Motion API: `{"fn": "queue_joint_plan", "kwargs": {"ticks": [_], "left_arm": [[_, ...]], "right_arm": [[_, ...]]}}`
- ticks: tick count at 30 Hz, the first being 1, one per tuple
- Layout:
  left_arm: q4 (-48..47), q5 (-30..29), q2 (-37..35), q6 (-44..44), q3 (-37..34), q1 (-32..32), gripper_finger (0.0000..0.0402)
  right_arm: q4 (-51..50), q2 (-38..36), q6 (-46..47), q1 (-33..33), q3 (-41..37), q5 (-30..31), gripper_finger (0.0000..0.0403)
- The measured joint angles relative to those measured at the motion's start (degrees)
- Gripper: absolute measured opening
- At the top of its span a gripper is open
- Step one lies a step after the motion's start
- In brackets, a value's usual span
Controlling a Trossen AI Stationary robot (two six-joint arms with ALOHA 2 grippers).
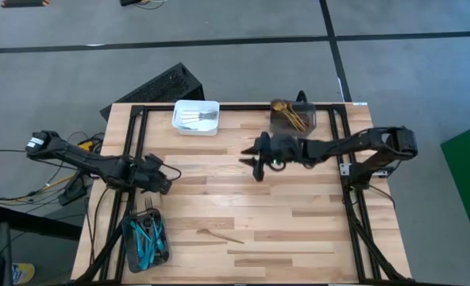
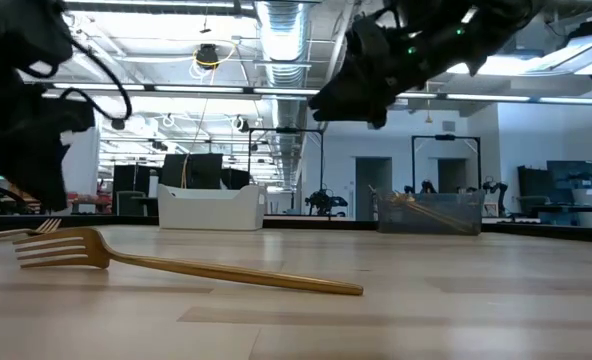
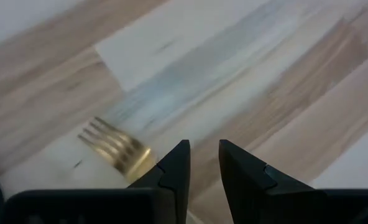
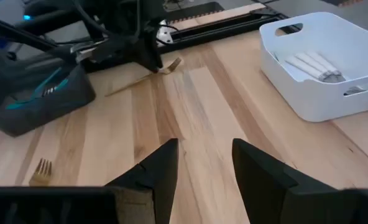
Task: Sort silverware by color (type)
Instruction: Put the gold fork into the top black bin
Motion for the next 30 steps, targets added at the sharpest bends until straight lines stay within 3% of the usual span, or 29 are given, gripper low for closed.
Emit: {"fn": "queue_joint_plan", "kwargs": {"ticks": [4,10,19,26,30], "left_arm": [[0.12,3.50,5.79,1.97,0.00,0.06,0.0073],[1.36,9.81,13.25,2.84,0.24,0.03,0.0073],[2.66,11.45,18.16,2.37,0.62,-0.02,0.0073],[7.05,6.59,18.25,8.14,1.57,0.08,0.0072],[15.82,1.22,18.56,16.27,5.12,3.60,0.0072]], "right_arm": [[0.06,0.04,0.30,3.69,-0.02,3.94,0.0175],[-1.55,0.04,2.85,6.03,-0.02,4.40,0.0175],[-1.92,0.04,3.43,7.77,-0.02,7.81,0.0175],[-2.70,-1.89,2.29,9.35,-0.04,7.79,0.0175],[-4.65,-5.13,1.90,9.54,-0.04,7.85,0.0175]]}}
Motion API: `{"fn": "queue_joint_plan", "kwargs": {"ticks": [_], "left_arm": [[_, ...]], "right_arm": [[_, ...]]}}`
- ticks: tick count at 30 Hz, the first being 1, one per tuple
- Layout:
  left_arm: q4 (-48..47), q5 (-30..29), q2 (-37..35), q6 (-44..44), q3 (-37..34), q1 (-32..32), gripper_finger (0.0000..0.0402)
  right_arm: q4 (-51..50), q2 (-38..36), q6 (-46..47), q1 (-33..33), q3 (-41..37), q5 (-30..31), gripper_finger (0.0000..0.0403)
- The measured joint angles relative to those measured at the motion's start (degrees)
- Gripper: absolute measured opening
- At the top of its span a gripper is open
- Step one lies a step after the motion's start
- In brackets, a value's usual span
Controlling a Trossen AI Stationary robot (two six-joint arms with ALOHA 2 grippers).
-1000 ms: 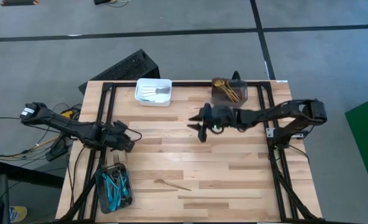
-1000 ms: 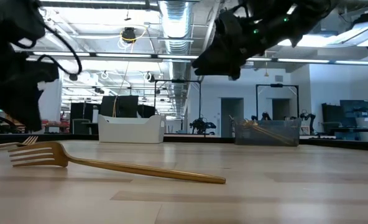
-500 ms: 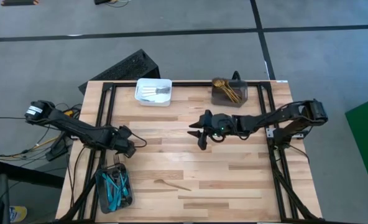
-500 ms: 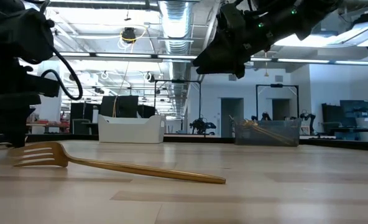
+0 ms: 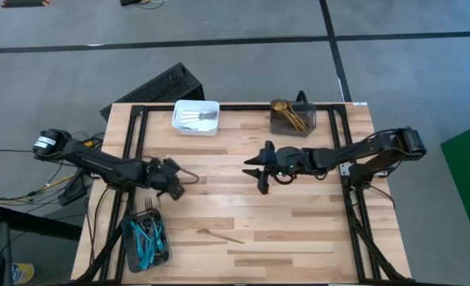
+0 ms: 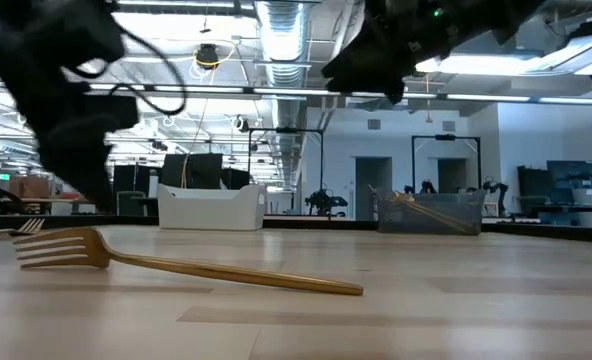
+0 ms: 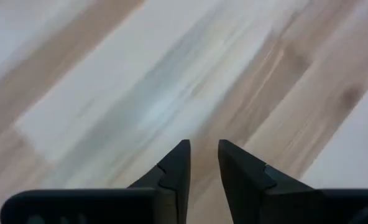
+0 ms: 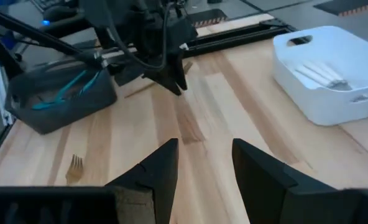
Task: Sort silverware by color (type)
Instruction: Put the gold fork into the top black bin
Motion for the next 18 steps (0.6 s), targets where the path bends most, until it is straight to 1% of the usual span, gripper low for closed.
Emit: {"fn": "queue_joint_plan", "kwargs": {"ticks": [2,4,6,10,12,13,15,18], "left_arm": [[5.57,0.14,0.83,6.37,0.49,2.50,0.0072],[11.51,0.93,1.76,11.25,1.93,4.27,0.0072],[11.87,0.94,2.27,12.93,4.18,5.32,0.0072],[4.75,0.43,3.14,11.53,6.79,4.99,0.0072],[1.06,0.46,3.10,9.66,7.38,4.50,0.0072],[-2.27,0.73,3.10,8.09,7.45,4.21,0.0072],[-9.24,1.73,3.10,2.89,7.46,3.71,0.0072],[-19.40,5.29,3.08,-6.13,7.54,2.82,0.0073]], "right_arm": [[-2.73,-2.36,-0.01,0.25,-0.01,1.50,0.0175],[-4.37,-4.28,0.00,1.13,0.03,4.48,0.0175],[-8.32,-6.59,0.11,2.41,-0.02,7.76,0.0175],[-14.73,-9.69,1.74,6.04,0.02,15.98,0.0175],[-17.10,-10.35,3.35,7.78,0.00,21.03,0.0175],[-18.28,-10.48,4.30,8.48,0.02,23.17,0.0175],[-19.73,-10.12,5.75,9.43,0.00,26.29,0.0175],[-19.77,-8.63,7.00,9.80,0.00,27.99,0.0175]]}}
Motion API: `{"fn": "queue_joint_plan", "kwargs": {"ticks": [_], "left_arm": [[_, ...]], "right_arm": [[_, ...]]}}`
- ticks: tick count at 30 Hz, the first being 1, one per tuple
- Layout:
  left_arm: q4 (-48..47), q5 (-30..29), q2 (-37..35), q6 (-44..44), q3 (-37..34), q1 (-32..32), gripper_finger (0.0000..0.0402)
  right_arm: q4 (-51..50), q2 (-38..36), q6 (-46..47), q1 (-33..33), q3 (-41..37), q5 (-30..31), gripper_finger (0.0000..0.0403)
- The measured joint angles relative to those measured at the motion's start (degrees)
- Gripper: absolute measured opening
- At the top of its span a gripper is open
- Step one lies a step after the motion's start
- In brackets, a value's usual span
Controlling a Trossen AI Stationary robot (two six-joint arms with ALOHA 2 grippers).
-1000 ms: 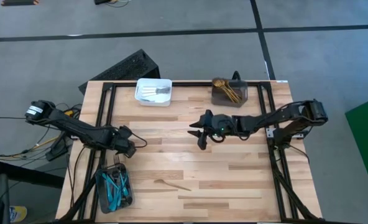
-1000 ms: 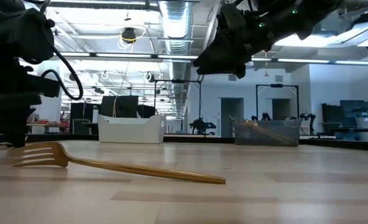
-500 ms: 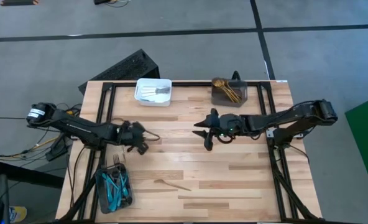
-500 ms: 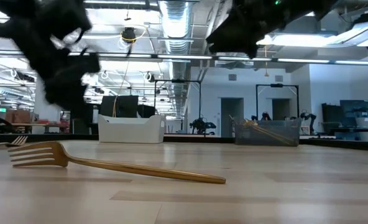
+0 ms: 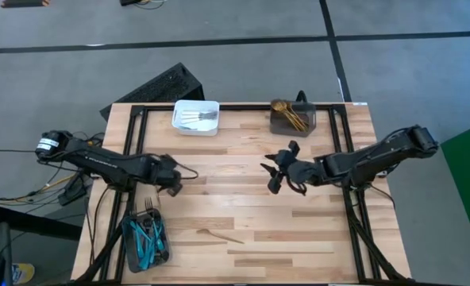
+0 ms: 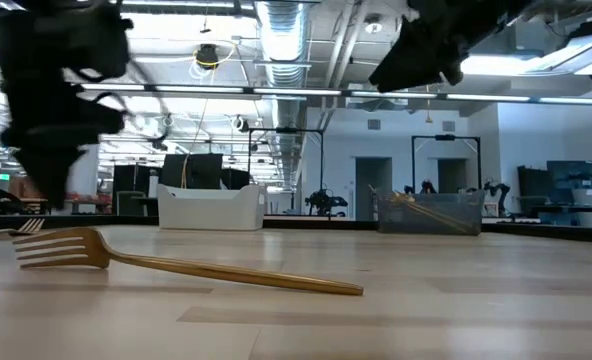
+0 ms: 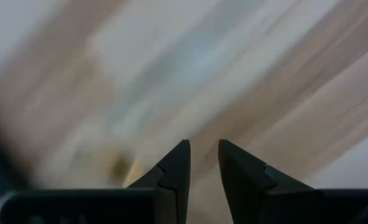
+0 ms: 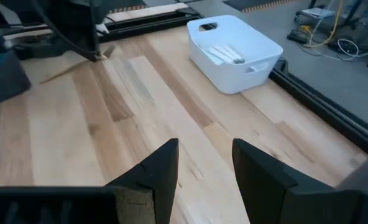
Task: Sort silverware by color (type)
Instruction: Put the gold fork into the top black bin
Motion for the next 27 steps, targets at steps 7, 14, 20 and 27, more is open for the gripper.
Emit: {"fn": "queue_joint_plan", "kwargs": {"ticks": [7,14,20,27], "left_arm": [[-6.28,3.94,2.46,-8.27,0.19,-2.49,0.0073],[-6.52,6.37,13.23,-8.89,0.14,-2.38,0.0073],[-7.44,9.41,21.61,-9.48,0.95,-2.40,0.0073],[-6.22,7.37,22.14,-6.44,2.02,-2.34,0.0050]], "right_arm": [[2.56,4.50,1.89,0.32,0.02,0.13,0.0175],[2.50,7.13,3.07,0.71,-0.02,0.09,0.0175],[2.79,5.49,3.56,2.93,-0.02,1.13,0.0175],[2.58,4.91,3.35,3.75,0.02,3.66,0.0175]]}}
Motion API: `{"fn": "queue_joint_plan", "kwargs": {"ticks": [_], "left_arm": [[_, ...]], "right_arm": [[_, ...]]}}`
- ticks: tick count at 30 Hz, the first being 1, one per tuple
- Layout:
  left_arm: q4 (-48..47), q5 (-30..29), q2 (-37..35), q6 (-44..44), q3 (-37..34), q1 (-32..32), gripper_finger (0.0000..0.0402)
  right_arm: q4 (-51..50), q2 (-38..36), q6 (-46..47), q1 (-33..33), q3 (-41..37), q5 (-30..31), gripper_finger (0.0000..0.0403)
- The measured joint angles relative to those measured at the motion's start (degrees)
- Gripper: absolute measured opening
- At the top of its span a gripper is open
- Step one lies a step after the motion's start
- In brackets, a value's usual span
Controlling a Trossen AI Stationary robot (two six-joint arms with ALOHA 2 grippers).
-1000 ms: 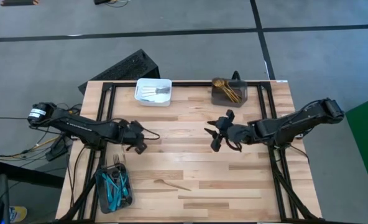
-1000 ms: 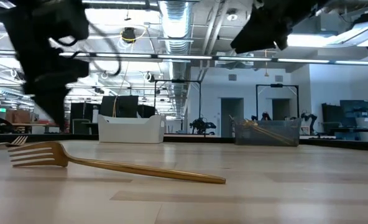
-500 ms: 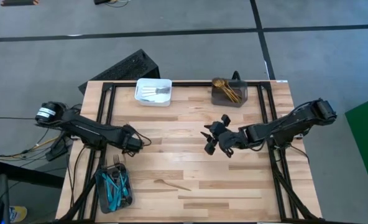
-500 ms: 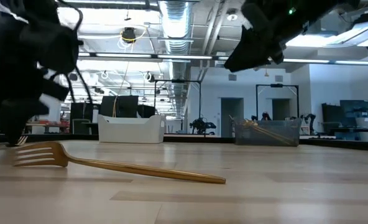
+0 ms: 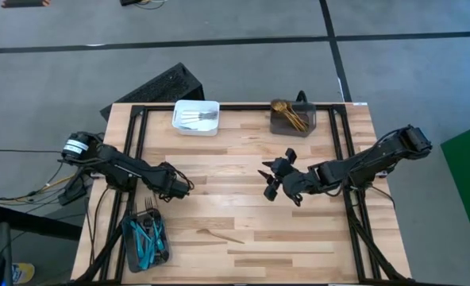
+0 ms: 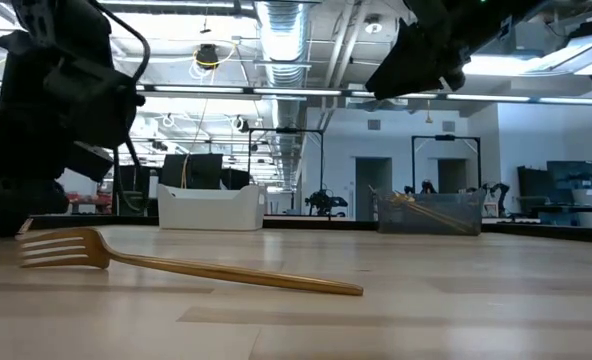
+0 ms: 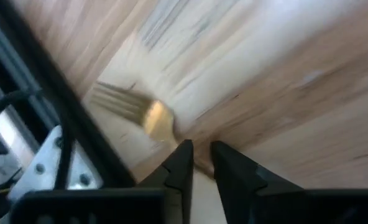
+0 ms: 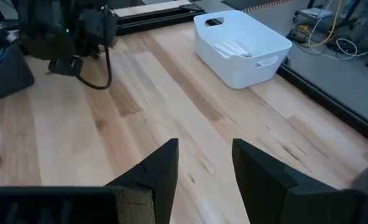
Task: Sort silverware by color (type)
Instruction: Put the gold fork into the top black bin
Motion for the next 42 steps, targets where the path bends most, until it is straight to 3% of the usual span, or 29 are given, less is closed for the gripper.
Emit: {"fn": "queue_joint_plan", "kwargs": {"ticks": [3,7,13,17,21,24,27,31,34,42], "left_arm": [[1.48,-2.29,-0.09,3.89,1.97,0.00,0.0028],[12.85,-7.11,-0.31,9.71,6.99,-1.09,0.0004],[8.07,-8.85,-3.11,12.13,12.30,-7.67,0.0006],[2.85,-9.14,-6.07,4.93,11.67,-10.62,0.0006],[-7.71,-13.30,-7.94,-12.73,9.74,-12.09,0.0012],[-8.63,-14.93,-8.24,-22.48,7.37,-12.48,0.0031],[-5.13,-12.19,-7.12,-22.84,4.60,-10.51,0.0059],[-6.41,-1.86,-4.96,-16.98,2.61,-4.18,0.0100],[-6.79,3.78,-4.50,-12.43,3.28,-0.61,0.0122],[-7.54,6.15,-2.87,-10.64,3.73,1.18,0.0129]], "right_arm": [[-0.23,0.00,-0.02,-0.02,0.00,-0.01,0.0175],[-0.44,-0.48,-0.40,-0.08,0.00,-0.02,0.0175],[-0.40,-0.70,-0.41,-0.07,0.00,0.58,0.0175],[-0.58,-0.57,-0.17,-0.79,0.00,0.69,0.0175],[-1.66,-0.57,-0.03,-1.37,0.00,0.95,0.0175],[-3.91,-0.59,0.03,-1.77,0.00,1.54,0.0175],[-9.61,-0.59,2.03,-2.76,0.00,3.67,0.0175],[-16.82,-0.59,4.40,-6.42,0.00,8.48,0.0175],[-17.24,-0.59,3.82,-10.51,-0.02,8.84,0.0175],[-16.56,-0.59,-1.38,-15.52,-0.02,7.01,0.0175]]}}
